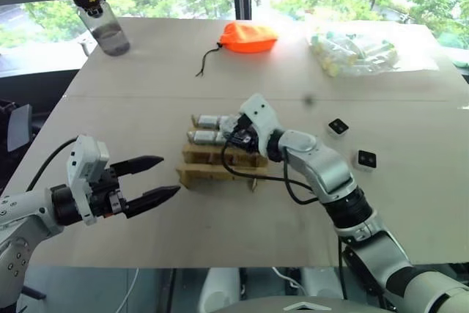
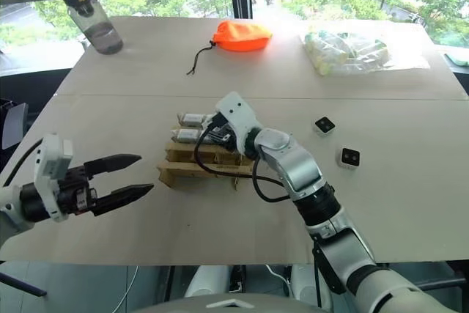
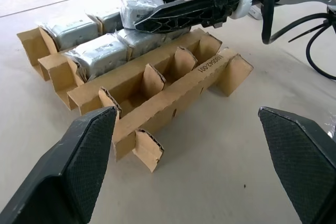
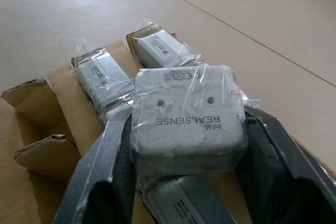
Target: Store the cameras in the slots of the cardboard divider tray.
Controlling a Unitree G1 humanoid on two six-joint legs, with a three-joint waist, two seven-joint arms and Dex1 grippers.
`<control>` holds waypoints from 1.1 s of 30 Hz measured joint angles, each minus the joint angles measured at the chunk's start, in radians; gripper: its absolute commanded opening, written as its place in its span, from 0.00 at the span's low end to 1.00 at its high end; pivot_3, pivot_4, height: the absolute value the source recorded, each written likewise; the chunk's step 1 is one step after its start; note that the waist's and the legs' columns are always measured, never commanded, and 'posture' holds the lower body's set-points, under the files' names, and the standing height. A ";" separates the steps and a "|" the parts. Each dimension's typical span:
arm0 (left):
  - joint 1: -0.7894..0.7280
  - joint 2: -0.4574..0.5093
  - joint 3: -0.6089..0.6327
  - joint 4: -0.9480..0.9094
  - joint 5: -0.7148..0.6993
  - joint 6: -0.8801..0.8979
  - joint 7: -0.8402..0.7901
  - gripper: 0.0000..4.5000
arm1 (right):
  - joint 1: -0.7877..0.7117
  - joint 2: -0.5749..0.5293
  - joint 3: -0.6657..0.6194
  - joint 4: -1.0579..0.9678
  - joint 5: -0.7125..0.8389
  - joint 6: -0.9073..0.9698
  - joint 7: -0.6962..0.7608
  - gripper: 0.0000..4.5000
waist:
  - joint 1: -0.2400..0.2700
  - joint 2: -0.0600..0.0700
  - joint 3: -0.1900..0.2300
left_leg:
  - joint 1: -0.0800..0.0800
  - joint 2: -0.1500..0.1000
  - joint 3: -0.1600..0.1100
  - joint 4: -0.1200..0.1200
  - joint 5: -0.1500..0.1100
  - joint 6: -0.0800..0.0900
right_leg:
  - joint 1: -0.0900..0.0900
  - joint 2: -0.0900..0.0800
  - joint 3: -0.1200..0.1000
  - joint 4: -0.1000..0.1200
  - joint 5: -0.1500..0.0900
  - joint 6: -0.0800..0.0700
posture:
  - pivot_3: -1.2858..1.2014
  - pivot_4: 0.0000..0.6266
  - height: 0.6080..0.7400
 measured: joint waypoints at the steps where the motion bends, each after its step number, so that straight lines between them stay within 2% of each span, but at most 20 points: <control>1: -0.003 0.001 0.000 0.000 0.000 0.000 0.000 1.00 | 0.003 -0.003 0.000 -0.005 -0.001 -0.001 0.001 0.44 | 0.000 0.000 0.000 | 0.000 0.000 0.000 0.000 0.000 0.000 | 0.000 0.000 0.000 0.000 0.000 0.000 | 0.52 0.24 0.89; 5: -0.034 0.003 -0.007 0.013 -0.005 0.004 0.002 1.00 | 0.023 -0.067 0.011 -0.040 -0.011 -0.038 0.042 0.44 | 0.004 0.000 0.000 | 0.000 0.000 0.000 0.000 0.000 0.000 | 0.000 0.000 0.000 -0.001 0.000 0.000 | 0.52 0.24 0.89; 8: -0.092 0.003 -0.022 0.034 -0.016 0.022 0.017 1.00 | 0.028 -0.193 0.071 -0.055 -0.074 -0.226 0.126 0.44 | 0.004 0.000 0.001 | 0.000 -0.002 -0.001 0.000 0.000 0.000 | 0.000 0.000 0.000 -0.001 0.000 0.000 | 0.52 0.24 0.89; 12: -0.202 0.009 -0.110 0.090 -0.031 0.065 0.027 1.00 | -0.011 -0.400 0.173 0.036 -0.267 -0.697 0.210 0.44 | 0.000 0.000 0.001 | 0.001 -0.004 0.000 0.000 0.000 0.000 | 0.000 0.000 0.001 0.000 0.000 0.001 | 0.52 0.24 0.89; 16: -0.357 0.029 -0.238 0.188 -0.026 0.117 0.021 1.00 | -0.161 -0.470 0.227 0.211 -0.452 -1.107 0.188 0.44 | -0.012 0.000 0.002 | 0.002 -0.003 0.002 0.000 0.001 -0.002 | 0.000 0.001 0.002 0.001 0.000 0.000 | 0.52 0.24 0.89; 22: -0.548 0.057 -0.396 0.303 0.015 0.155 -0.029 1.00 | -0.329 -0.426 0.269 0.409 -0.668 -1.447 0.073 0.44 | -0.021 -0.003 0.004 | 0.000 -0.001 0.003 -0.001 0.001 -0.002 | -0.001 0.001 0.002 -0.001 0.000 0.000 | 0.52 0.24 0.89; 29: -0.692 0.064 -0.502 0.388 0.071 0.156 -0.105 1.00 | -0.373 -0.338 0.299 0.500 -0.781 -1.558 0.003 0.44 | -0.019 -0.004 0.005 | -0.001 -0.002 0.002 0.000 0.002 -0.002 | -0.001 0.001 0.001 0.000 0.000 0.000 | 0.52 0.24 0.89; 33: -0.714 0.064 -0.535 0.410 0.091 0.154 -0.147 1.00 | -0.376 -0.316 0.299 0.541 -0.801 -1.559 -0.013 0.44 | -0.020 -0.004 0.005 | -0.001 -0.002 0.003 0.001 0.002 -0.002 | -0.001 0.001 0.002 0.001 0.000 0.000 | 0.52 0.24 0.89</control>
